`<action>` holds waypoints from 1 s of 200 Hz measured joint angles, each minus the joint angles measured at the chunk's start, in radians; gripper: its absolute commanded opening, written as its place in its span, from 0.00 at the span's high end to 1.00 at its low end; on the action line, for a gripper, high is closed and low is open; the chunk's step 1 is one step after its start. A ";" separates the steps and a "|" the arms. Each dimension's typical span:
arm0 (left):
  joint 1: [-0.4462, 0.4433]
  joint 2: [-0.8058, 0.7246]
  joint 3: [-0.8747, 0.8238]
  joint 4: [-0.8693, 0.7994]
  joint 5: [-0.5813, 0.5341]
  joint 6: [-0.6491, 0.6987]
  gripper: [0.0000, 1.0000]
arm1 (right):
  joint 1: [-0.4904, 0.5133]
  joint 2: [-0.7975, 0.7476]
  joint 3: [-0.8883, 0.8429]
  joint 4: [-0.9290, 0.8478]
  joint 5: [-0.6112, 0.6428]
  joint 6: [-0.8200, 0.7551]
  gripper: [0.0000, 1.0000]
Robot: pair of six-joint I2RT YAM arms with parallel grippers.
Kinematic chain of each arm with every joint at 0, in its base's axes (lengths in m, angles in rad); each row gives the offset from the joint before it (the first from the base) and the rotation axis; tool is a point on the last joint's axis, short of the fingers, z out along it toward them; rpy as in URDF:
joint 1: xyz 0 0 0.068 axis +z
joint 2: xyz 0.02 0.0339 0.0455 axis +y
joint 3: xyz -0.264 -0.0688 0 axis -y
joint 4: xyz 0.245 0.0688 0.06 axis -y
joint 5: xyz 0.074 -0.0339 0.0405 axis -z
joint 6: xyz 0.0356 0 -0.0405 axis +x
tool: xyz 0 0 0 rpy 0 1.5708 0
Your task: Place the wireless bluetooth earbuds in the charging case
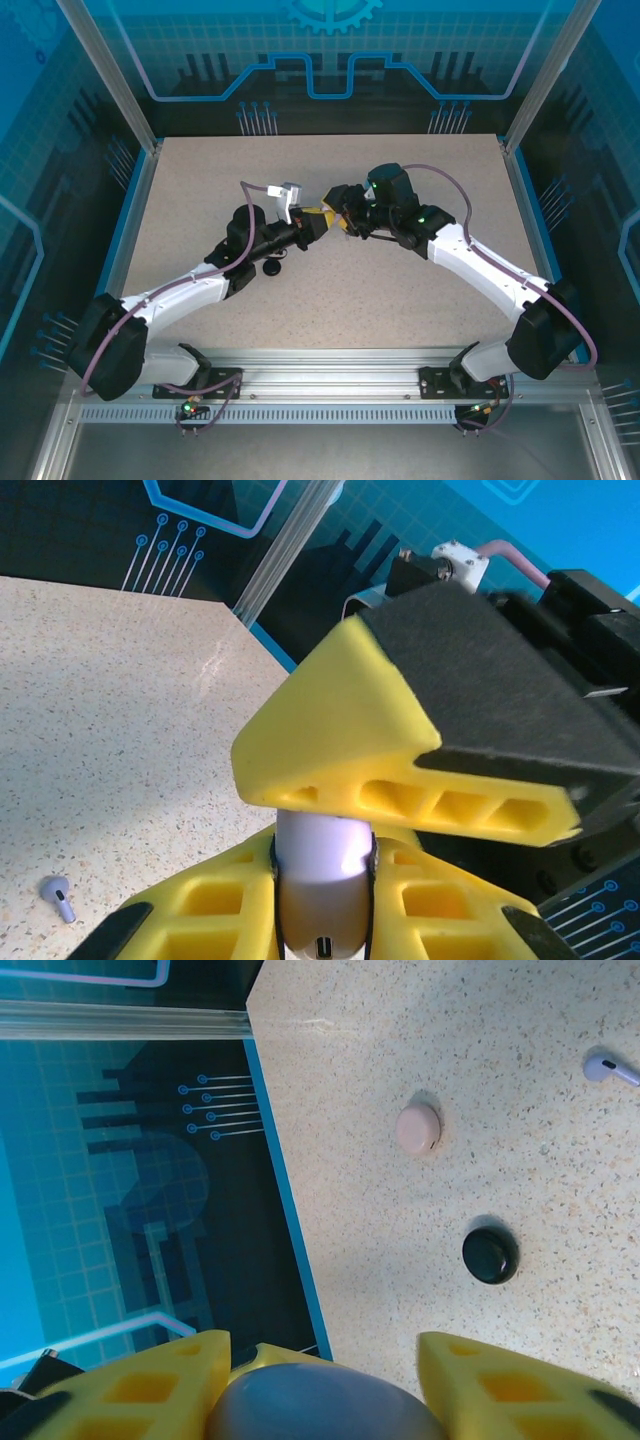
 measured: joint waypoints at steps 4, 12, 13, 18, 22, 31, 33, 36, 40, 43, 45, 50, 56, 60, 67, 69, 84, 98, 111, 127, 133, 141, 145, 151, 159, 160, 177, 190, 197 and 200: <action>0.000 0.002 0.000 0.002 0.003 0.000 1.00 | -0.002 0.000 0.000 0.000 -0.003 -0.011 0.30; 0.000 0.003 0.000 0.005 0.007 -0.001 1.00 | -0.008 0.000 0.000 -0.001 -0.003 -0.015 0.26; 0.000 0.003 0.000 0.006 0.007 0.000 1.00 | -0.009 0.000 0.000 -0.001 -0.003 -0.013 0.25; -0.001 0.003 0.000 0.007 0.008 -0.001 1.00 | -0.016 0.000 0.000 -0.003 -0.003 -0.023 0.24; -0.001 0.003 0.000 0.008 0.008 -0.001 1.00 | -0.024 -0.002 0.000 -0.008 -0.003 -0.027 0.23; -0.001 0.003 0.000 0.009 0.011 -0.004 1.00 | -0.042 -0.006 0.000 -0.019 -0.001 -0.041 0.23; -0.001 0.003 0.000 0.009 0.011 -0.005 1.00 | -0.047 -0.009 0.000 -0.022 0.000 -0.042 0.23; -0.001 0.003 0.000 0.009 0.011 -0.007 1.00 | -0.054 -0.013 0.000 -0.026 0.003 -0.049 0.22; -0.001 0.004 0.000 0.009 0.012 -0.008 1.00 | -0.063 -0.018 0.000 -0.034 0.005 -0.055 0.22; -0.001 0.004 0.000 0.009 0.014 -0.009 1.00 | -0.071 -0.024 -0.001 -0.037 0.006 -0.062 0.22; -0.001 0.004 0.000 0.009 0.015 -0.009 1.00 | -0.077 -0.028 -0.002 -0.041 0.005 -0.068 0.22; -0.001 0.006 0.000 0.009 0.016 -0.012 1.00 | -0.093 -0.043 -0.008 -0.047 0.006 -0.082 0.22; -0.001 0.008 0.000 0.008 0.019 -0.016 1.00 | -0.111 -0.064 -0.016 -0.056 0.008 -0.101 0.22; -0.001 0.009 0.000 0.007 0.023 -0.019 1.00 | -0.122 -0.078 -0.022 -0.063 0.008 -0.111 0.22; -0.001 0.013 0.000 0.005 0.029 -0.019 1.00 | -0.146 -0.109 -0.035 -0.075 0.008 -0.143 0.22; -0.001 0.015 0.000 0.005 0.031 -0.019 1.00 | -0.152 -0.115 -0.038 -0.077 0.008 -0.151 0.22; -0.001 0.027 0.000 -0.008 0.051 -0.019 1.00 | -0.203 -0.175 -0.068 -0.093 -0.007 -0.242 0.22; -0.001 0.040 0.002 -0.026 0.072 -0.018 1.00 | -0.241 -0.206 -0.085 -0.101 -0.032 -0.352 0.23; -0.001 0.055 0.007 -0.047 0.095 -0.018 1.00 | -0.259 -0.224 -0.103 -0.099 -0.072 -0.486 0.23; -0.001 0.066 0.018 -0.071 0.117 -0.018 1.00 | -0.258 -0.233 -0.135 -0.093 -0.138 -0.632 0.24; -0.001 0.068 0.022 -0.078 0.125 -0.018 1.00 | -0.258 -0.236 -0.154 -0.089 -0.168 -0.686 0.24; -0.001 0.068 0.025 -0.083 0.135 -0.018 1.00 | -0.259 -0.237 -0.173 -0.087 -0.196 -0.742 0.25; -0.001 0.068 0.028 -0.087 0.140 -0.017 1.00 | -0.259 -0.237 -0.185 -0.086 -0.212 -0.771 0.25; -0.001 0.069 0.033 -0.089 0.147 -0.018 1.00 | -0.259 -0.237 -0.200 -0.085 -0.233 -0.806 0.25; -0.001 0.071 0.040 -0.093 0.155 -0.018 1.00 | -0.258 -0.237 -0.217 -0.085 -0.259 -0.846 0.26; -0.001 0.071 0.041 -0.094 0.157 -0.018 1.00 | -0.258 -0.237 -0.219 -0.085 -0.261 -0.849 0.26; -0.001 0.074 0.052 -0.100 0.172 -0.018 1.00 | -0.257 -0.235 -0.240 -0.076 -0.301 -0.906 0.26; -0.001 0.076 0.056 -0.100 0.181 -0.018 1.00 | -0.251 -0.233 -0.245 -0.065 -0.320 -0.933 0.27; -0.001 0.078 0.056 -0.100 0.185 -0.018 1.00 | -0.249 -0.231 -0.245 -0.057 -0.327 -0.944 0.27; -0.001 0.079 0.056 -0.101 0.186 -0.018 1.00 | -0.248 -0.230 -0.245 -0.054 -0.330 -0.946 0.27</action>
